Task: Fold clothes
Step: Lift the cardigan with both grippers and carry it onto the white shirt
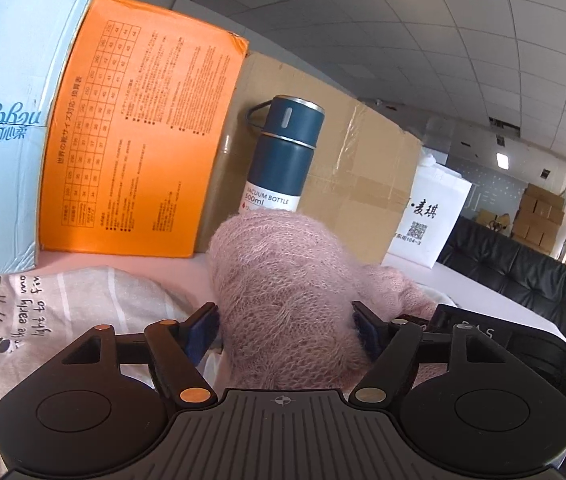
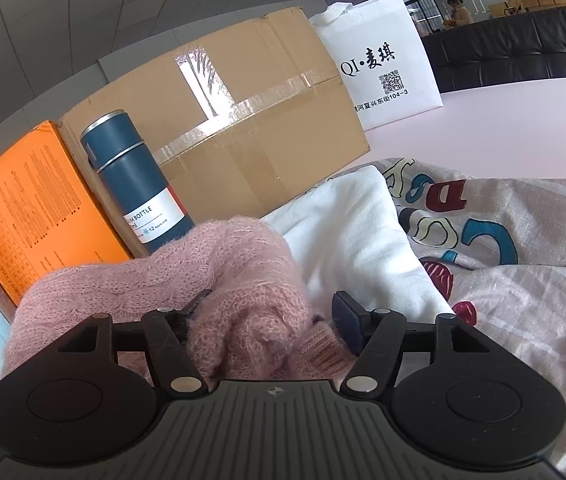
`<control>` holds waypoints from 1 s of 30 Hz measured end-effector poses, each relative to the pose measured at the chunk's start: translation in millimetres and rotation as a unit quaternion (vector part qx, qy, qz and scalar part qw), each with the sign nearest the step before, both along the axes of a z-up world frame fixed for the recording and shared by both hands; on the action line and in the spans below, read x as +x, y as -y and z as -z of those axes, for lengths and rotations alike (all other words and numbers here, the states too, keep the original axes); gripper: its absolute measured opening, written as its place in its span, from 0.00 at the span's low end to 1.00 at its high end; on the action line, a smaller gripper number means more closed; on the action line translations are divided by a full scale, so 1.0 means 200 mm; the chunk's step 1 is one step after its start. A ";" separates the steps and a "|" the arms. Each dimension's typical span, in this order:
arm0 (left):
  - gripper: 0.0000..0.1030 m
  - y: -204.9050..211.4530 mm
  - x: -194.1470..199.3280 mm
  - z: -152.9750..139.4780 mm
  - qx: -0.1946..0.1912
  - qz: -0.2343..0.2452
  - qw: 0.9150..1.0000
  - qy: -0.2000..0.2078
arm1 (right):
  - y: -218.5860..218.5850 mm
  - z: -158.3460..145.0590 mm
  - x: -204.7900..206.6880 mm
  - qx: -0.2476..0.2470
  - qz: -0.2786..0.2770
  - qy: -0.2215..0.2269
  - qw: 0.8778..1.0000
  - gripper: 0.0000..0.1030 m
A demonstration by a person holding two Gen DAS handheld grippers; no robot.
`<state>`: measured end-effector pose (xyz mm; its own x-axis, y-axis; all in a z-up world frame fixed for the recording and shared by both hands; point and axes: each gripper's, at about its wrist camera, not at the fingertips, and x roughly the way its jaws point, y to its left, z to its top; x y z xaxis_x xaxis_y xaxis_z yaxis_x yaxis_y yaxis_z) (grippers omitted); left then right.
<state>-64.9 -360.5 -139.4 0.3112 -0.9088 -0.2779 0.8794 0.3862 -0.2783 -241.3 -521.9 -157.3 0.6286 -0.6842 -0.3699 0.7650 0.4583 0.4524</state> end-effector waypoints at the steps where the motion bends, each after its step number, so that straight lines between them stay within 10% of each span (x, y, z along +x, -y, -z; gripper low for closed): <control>1: 0.80 0.00 0.00 0.00 0.004 -0.006 1.000 0.000 | 0.00 0.00 0.00 0.000 -0.001 -0.001 1.000 0.63; 8: 1.00 0.03 0.06 0.03 0.040 -0.041 0.998 -0.020 | -0.01 0.00 0.02 -0.005 -0.007 -0.014 1.000 0.72; 30: 1.00 0.04 0.10 0.06 0.049 -0.034 0.997 -0.051 | -0.08 -0.02 0.04 -0.044 0.036 -0.079 0.995 0.88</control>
